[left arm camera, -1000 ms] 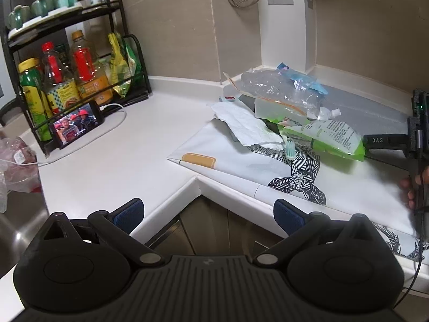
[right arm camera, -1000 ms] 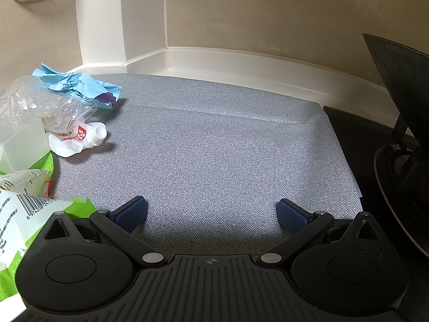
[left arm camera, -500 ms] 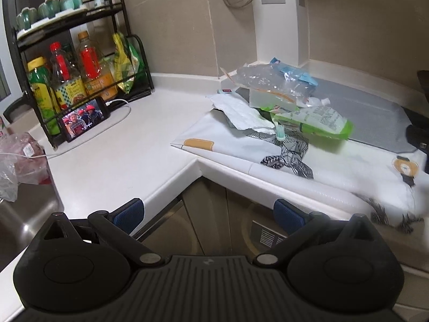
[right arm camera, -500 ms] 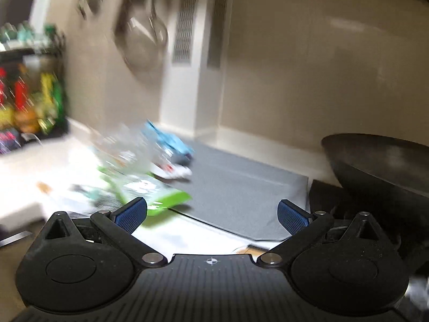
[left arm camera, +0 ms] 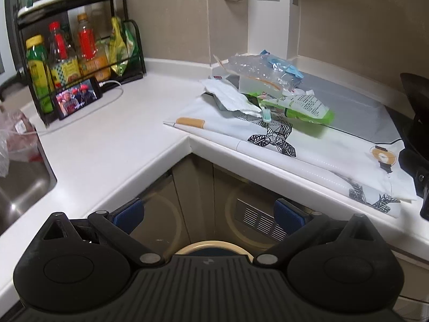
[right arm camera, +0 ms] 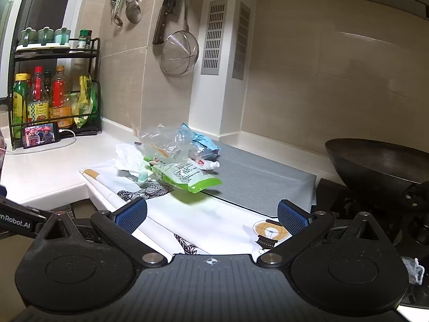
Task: Collect trash
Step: 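Move both tools toward the trash pile on the patterned cloth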
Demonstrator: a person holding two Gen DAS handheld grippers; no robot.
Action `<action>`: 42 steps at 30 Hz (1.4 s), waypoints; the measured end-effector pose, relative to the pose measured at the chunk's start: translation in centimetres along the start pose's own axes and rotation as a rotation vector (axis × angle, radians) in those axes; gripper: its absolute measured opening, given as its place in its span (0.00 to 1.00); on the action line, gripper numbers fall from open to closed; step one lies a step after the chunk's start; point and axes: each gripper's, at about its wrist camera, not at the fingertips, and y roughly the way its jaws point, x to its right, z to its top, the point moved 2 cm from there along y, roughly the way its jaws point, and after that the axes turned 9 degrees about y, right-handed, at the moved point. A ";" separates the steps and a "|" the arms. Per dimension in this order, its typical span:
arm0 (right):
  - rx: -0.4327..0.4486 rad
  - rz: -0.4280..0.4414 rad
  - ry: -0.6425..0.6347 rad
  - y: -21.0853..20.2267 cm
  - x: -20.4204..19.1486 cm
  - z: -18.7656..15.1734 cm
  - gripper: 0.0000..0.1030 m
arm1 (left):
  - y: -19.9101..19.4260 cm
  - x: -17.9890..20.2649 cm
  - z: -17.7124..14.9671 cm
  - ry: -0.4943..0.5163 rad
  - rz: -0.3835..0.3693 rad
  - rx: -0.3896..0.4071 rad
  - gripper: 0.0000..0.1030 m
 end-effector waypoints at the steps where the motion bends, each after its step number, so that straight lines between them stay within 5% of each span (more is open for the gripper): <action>1: 0.000 -0.003 0.005 0.0 0.0 0.1 1.00 | 0.1 -0.1 -0.1 -0.003 -0.001 -0.001 1.00; 42: -0.015 0.023 -0.038 0.3 -1.8 0.1 1.00 | -0.1 -0.9 -0.5 -0.006 -0.004 -0.013 1.00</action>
